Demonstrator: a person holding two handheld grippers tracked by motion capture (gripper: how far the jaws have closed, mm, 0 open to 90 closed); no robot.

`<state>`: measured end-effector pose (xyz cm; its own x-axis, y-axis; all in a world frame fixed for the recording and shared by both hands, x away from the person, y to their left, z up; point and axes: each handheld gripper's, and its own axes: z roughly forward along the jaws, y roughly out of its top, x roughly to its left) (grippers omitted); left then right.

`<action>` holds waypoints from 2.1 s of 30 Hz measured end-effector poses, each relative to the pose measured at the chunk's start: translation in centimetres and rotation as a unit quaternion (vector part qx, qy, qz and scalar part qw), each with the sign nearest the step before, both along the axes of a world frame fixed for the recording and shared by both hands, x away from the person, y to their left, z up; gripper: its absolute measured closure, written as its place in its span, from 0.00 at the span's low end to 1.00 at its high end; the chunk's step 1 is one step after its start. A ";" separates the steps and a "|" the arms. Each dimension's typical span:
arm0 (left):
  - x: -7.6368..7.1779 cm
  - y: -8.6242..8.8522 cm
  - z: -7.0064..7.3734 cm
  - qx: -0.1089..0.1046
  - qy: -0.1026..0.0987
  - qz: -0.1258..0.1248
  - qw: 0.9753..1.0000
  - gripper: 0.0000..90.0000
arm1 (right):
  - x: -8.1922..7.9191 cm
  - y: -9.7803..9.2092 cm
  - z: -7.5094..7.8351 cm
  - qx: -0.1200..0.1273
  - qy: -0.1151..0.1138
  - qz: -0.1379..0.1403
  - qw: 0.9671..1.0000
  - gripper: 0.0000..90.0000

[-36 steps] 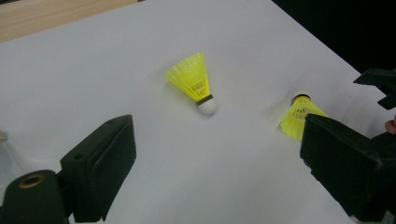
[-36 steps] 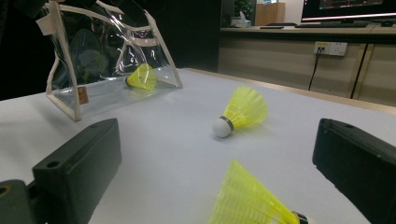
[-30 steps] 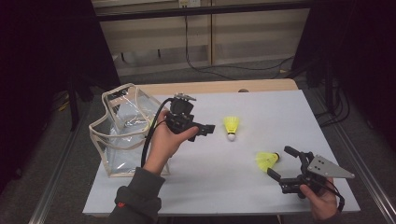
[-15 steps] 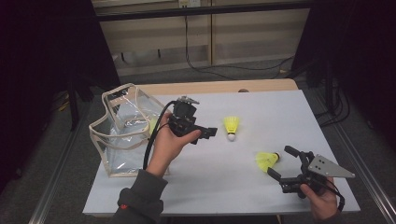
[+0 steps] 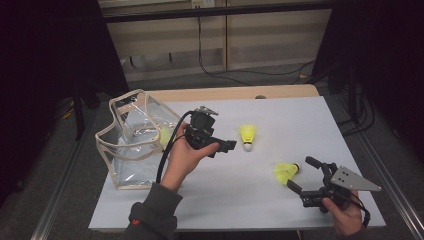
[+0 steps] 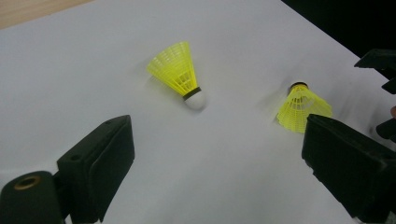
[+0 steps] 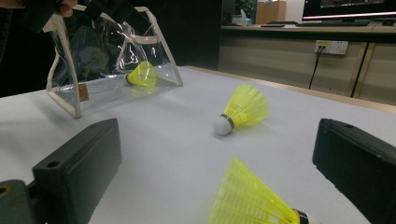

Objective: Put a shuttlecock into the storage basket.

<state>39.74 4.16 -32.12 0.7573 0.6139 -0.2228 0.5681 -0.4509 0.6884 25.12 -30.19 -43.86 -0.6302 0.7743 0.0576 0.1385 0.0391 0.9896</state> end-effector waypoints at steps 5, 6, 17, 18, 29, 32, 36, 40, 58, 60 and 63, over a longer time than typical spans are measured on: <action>-0.2 -0.6 -0.6 -0.005 0.002 -0.010 1.000 0.09 | 0.1 0.2 0.0 0.000 0.000 0.003 1.000 0.01; -0.3 -0.8 -0.8 -0.006 0.003 -0.011 1.000 0.10 | 0.2 0.2 0.0 0.000 0.000 0.003 1.000 0.01; -0.5 -1.9 -2.0 -0.003 0.012 -0.020 1.000 0.09 | 0.3 0.4 0.0 0.001 0.003 0.007 1.000 0.01; -0.5 -1.9 -2.2 -0.003 0.015 -0.021 1.000 0.09 | 0.3 0.4 0.0 0.001 0.003 0.007 1.000 0.01; -0.7 -2.8 -3.4 -0.004 0.014 -0.023 1.000 0.08 | 0.4 0.5 -0.1 -0.003 0.003 0.009 1.000 0.01; -0.8 -3.0 -3.6 -0.003 0.013 -0.025 1.000 0.08 | 0.4 0.6 -0.1 -0.002 0.003 0.009 1.000 0.01; -0.8 -3.2 -3.9 -0.006 0.015 -0.028 0.999 0.07 | 0.4 0.5 -0.1 -0.002 0.005 0.008 1.000 0.01; -0.7 -3.4 -4.3 -0.008 0.011 -0.027 1.000 0.07 | 0.4 0.5 0.0 -0.003 0.002 0.008 1.000 0.01; -0.8 -4.6 -5.3 -0.012 0.000 -0.048 0.999 0.07 | 0.5 0.6 0.0 -0.004 0.002 0.011 1.000 0.01; -0.9 -4.7 -5.3 -0.013 -0.001 -0.048 0.999 0.07 | 0.5 0.6 0.0 -0.002 0.003 0.011 1.000 0.01; -0.9 -4.8 -5.5 -0.015 -0.003 -0.052 0.999 0.07 | 0.5 0.6 0.0 -0.001 0.003 0.010 1.000 0.01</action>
<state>38.80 -0.66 -37.57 0.8177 0.5251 -0.2357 0.5155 -0.4859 0.7058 25.57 -29.59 -43.86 -0.6445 0.7621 0.0611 0.1446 0.0430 0.9886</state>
